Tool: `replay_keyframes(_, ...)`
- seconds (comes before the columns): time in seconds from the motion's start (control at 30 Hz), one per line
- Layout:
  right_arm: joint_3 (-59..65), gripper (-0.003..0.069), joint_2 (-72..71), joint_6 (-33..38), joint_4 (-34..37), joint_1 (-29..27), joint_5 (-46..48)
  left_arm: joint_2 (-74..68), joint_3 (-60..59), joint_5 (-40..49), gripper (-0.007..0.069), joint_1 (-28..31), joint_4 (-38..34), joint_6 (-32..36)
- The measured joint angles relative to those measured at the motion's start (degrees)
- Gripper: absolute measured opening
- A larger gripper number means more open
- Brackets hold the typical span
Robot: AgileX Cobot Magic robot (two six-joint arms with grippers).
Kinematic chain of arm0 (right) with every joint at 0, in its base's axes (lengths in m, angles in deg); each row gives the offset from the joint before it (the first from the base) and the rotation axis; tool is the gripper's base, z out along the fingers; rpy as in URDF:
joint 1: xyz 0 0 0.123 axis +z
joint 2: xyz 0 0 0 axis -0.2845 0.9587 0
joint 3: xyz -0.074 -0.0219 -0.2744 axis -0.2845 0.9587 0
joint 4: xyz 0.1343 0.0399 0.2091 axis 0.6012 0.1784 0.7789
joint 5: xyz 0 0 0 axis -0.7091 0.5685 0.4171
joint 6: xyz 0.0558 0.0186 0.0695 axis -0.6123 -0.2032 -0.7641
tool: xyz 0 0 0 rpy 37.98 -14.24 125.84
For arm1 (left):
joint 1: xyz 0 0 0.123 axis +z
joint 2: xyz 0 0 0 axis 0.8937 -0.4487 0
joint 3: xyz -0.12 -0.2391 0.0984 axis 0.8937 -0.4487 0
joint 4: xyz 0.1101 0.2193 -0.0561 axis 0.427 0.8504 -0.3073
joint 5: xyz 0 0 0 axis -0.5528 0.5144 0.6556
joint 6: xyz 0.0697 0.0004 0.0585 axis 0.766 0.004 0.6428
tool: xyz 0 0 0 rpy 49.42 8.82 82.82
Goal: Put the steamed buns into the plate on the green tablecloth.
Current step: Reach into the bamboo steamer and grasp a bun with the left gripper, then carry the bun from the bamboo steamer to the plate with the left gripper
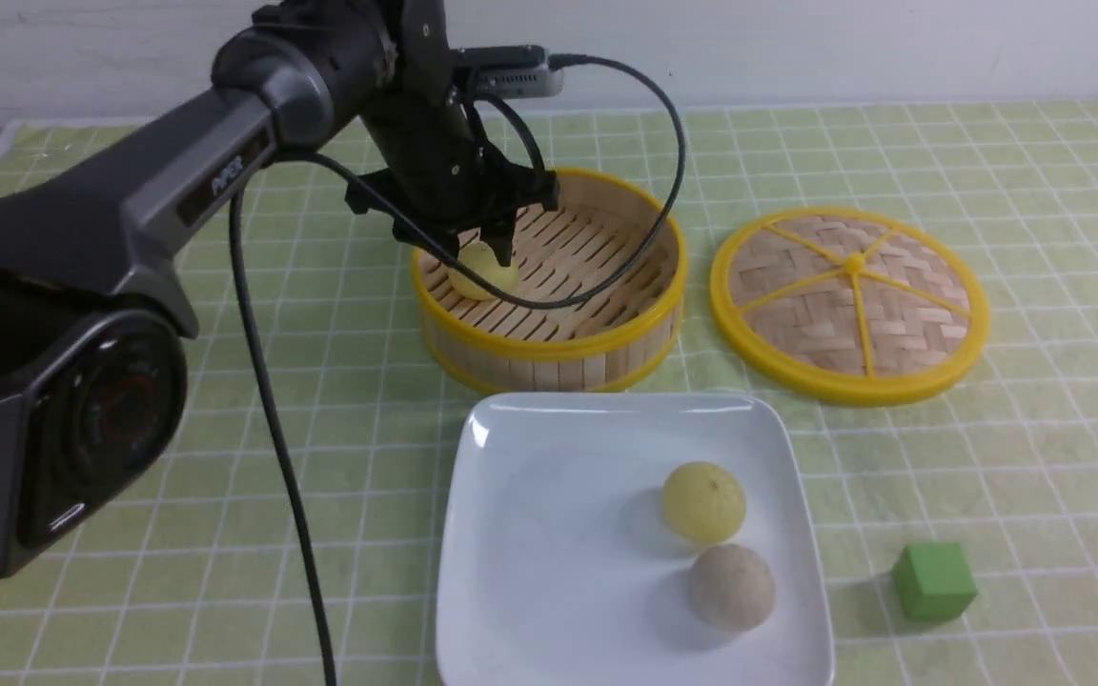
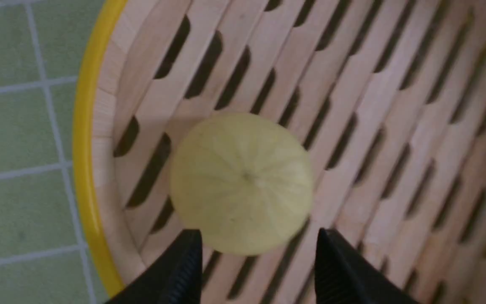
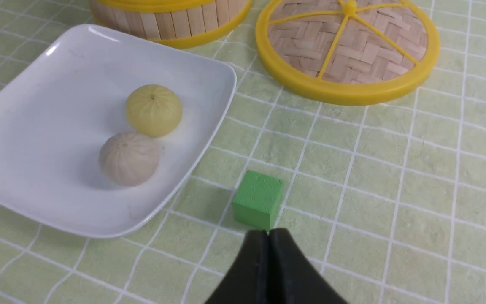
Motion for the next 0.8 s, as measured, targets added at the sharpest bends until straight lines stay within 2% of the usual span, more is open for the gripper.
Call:
replay_keyframes(0.13,0.0,0.0002,0.0,0.0,-0.06,0.0,0.0,-2.25,0.06,-1.7,0.0358,0.0,2.99,0.06)
replay_keyframes(0.3,0.21,0.0005,0.0,0.0,-0.23,0.0,0.0,-3.89,0.37,-4.38,0.0298,0.0,2.01,0.01)
replay_keyframes(0.4,0.49,0.0005,0.0,0.0,-0.22,0.0,0.0,-4.19,0.41,-4.41,0.0211,0.0,0.0,-0.74)
replay_keyframes(0.43,0.49,0.0005,0.0,0.0,-0.22,0.0,0.0,-4.19,0.41,-4.45,0.0211,0.0,0.0,-0.81)
replay_keyframes(0.5,0.56,0.0005,0.0,0.0,-0.22,0.0,0.0,-4.04,0.65,-3.29,0.0085,0.05,-1.59,-0.87)
replay_keyframes(0.57,0.56,0.0006,0.0,0.0,-0.22,0.0,0.0,-3.63,1.05,-1.52,0.0036,0.05,-2.58,-0.87)
replay_keyframes(0.73,0.56,0.001,0.0,0.0,-0.22,0.0,0.0,1.71,4.41,9.33,0.0019,0.05,-6.58,-0.42)
replay_keyframes(0.8,0.56,0.0012,0.0,0.0,-0.22,0.0,0.0,4.8,5.9,10.94,0.0019,-0.01,-7.17,0.62)
